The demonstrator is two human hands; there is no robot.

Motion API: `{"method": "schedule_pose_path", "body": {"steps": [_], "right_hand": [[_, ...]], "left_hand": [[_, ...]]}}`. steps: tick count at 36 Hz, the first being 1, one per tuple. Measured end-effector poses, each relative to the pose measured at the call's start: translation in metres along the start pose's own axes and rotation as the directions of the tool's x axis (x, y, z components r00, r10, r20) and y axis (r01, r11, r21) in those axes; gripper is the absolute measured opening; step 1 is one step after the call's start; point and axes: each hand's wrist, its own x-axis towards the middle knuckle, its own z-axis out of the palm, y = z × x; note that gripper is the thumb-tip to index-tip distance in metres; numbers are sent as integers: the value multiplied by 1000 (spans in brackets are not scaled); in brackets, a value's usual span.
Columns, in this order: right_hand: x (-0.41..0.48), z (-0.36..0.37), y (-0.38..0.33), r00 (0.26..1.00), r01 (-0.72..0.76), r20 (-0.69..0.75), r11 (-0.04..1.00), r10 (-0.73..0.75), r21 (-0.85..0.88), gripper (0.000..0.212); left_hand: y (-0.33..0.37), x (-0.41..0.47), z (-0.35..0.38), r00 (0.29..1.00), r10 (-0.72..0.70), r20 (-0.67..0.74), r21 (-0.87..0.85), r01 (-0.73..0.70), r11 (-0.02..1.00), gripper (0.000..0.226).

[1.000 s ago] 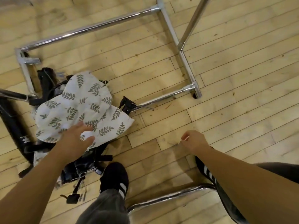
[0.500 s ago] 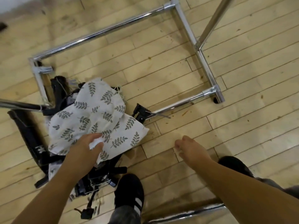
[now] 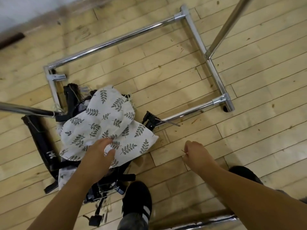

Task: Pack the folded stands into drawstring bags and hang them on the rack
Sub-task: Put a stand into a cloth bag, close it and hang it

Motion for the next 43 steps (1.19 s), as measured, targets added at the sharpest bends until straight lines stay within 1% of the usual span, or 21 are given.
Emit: {"method": "schedule_pose_path", "body": {"steps": [2, 4, 7, 11, 17, 22, 23, 25, 26, 27, 30, 33, 35, 37, 39, 43], "right_hand": [[-6, -10, -7, 999, -36, -30, 995, 39, 96, 13], [-15, -23, -16, 997, -42, -54, 986, 51, 161, 18], [-29, -43, -28, 998, -35, -44, 980, 45, 198, 24], [-62, -75, -46, 1000, 8, 17, 969, -12, 245, 28], [-134, -131, -81, 995, 97, -46, 903, -86, 419, 26], [-187, -172, -93, 991, 137, -64, 878, -121, 458, 31], [-205, -184, -92, 988, 153, -71, 870, -136, 468, 30], [-229, -201, -91, 986, 165, -66, 836, -153, 524, 24], [-242, -209, -90, 985, 169, -77, 813, -152, 557, 26], [-252, -216, -87, 987, 158, -82, 779, -136, 607, 27], [-284, -231, -77, 992, 128, -92, 649, -89, 750, 22], [-307, -242, -67, 992, 124, -105, 596, -67, 794, 25], [-324, -245, -59, 994, 105, -77, 542, -74, 834, 28], [-343, -242, -51, 993, 90, -41, 494, -108, 865, 35], [-358, -236, -44, 990, 79, -15, 455, -142, 887, 47], [-379, -217, -29, 981, 21, 62, 414, -185, 910, 70]], "left_hand": [[6, -6, -8, 996, -19, -85, -38, 16, 999, 39], [15, -15, -20, 990, -19, -137, -45, 13, 999, 34], [28, -27, -40, 983, 1, -181, -41, -8, 999, 30], [53, -54, -73, 978, 66, -196, -18, -71, 997, 30], [98, -113, -122, 974, 139, -178, -6, -142, 990, 34], [131, -163, -148, 958, 220, -182, -34, -230, 973, 29], [140, -183, -153, 950, 248, -191, -30, -259, 966, 30], [155, -207, -160, 940, 287, -185, -45, -300, 953, 30], [163, -221, -162, 932, 311, -184, -49, -325, 944, 30], [169, -232, -164, 926, 333, -178, -49, -346, 937, 31], [185, -268, -163, 900, 404, -165, -61, -418, 906, 31], [198, -300, -152, 878, 445, -178, -93, -465, 880, 30], [206, -322, -139, 870, 458, -183, -98, -480, 872, 33], [210, -342, -121, 860, 473, -194, -124, -500, 857, 35], [212, -357, -101, 851, 485, -200, -158, -517, 841, 35], [216, -386, -58, 859, 479, -183, -235, -511, 827, 35]]}}
